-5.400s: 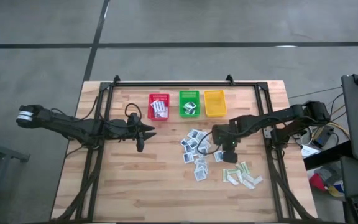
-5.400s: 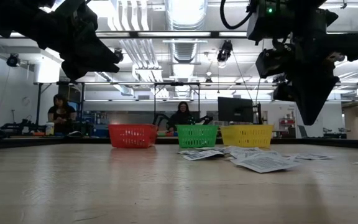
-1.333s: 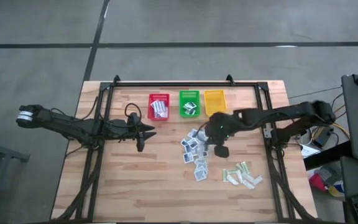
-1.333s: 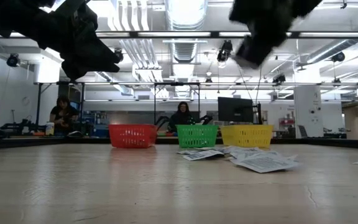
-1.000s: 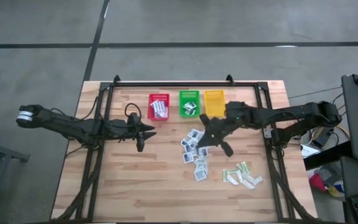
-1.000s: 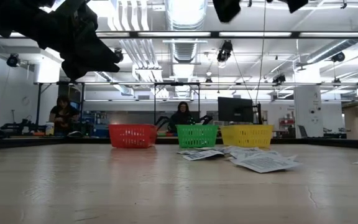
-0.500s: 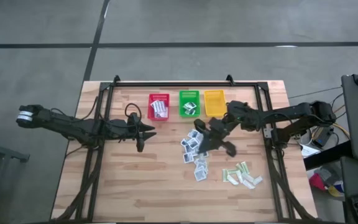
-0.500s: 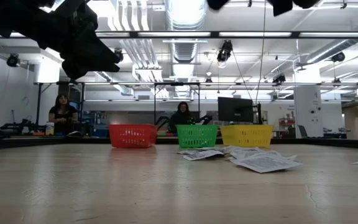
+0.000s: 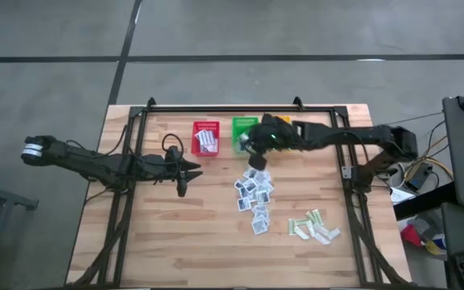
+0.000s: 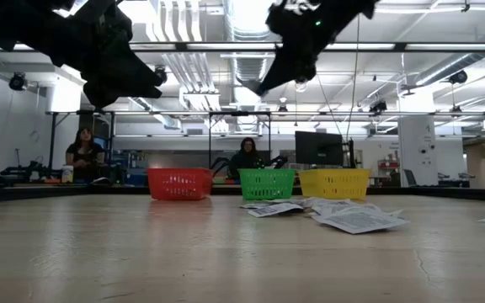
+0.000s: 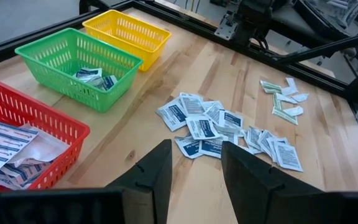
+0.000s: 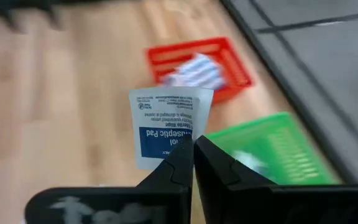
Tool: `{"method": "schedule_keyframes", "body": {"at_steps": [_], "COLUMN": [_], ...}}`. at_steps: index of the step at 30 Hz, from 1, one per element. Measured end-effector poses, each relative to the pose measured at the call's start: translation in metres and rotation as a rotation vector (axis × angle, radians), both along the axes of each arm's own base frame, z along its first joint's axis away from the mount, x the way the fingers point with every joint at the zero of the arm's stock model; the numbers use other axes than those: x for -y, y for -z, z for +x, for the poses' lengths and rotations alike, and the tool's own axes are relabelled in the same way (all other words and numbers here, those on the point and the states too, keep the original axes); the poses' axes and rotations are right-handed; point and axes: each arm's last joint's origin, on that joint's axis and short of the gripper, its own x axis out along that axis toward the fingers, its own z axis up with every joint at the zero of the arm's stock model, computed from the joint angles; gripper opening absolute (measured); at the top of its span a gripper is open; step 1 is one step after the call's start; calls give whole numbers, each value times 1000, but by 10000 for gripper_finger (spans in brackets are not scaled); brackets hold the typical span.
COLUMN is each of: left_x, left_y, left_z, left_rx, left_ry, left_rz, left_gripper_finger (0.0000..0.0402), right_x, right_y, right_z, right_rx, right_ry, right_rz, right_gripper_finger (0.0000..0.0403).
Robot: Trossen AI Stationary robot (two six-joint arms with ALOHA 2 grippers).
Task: Pick & Place First Aid Supplies
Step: Put the alcohol pad into the green basket
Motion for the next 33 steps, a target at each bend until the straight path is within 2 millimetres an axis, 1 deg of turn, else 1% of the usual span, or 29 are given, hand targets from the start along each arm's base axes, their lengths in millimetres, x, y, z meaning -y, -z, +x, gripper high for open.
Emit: {"method": "schedule_keyframes", "body": {"at_steps": [3,5,8,10,16,20,25,27,30,33], "left_x": [0,0,0,0,0,0,0,0,0,0], "left_y": [0,-1,-1,-1,-1,-1,-1,-1,-1,-1], "left_z": [0,0,0,0,1,1,1,1,0,1], "left_rx": [0,2,-1,4,3,1,1,2,3,3], "left_ry": [2,7,14,16,20,22,22,21,19,19], "left_rz": [6,20,42,48,58,65,64,61,57,58], "left_gripper_finger": [133,133,133,133,133,133,133,133,133,133], "right_x": [20,35,55,66,92,103,113,116,118,119], "right_y": [1,5,12,15,35,47,67,72,73,73], "right_z": [14,23,35,41,49,55,64,65,69,73], "right_rx": [-112,-190,-270,-317,-487,-531,-580,-604,-623,-627], "right_ry": [26,65,70,54,29,35,41,42,35,-8], "right_rz": [-64,-101,-118,-103,-5,13,38,47,50,71], "right_gripper_finger": [8,8,8,8,8,8,8,8,9,20]}}
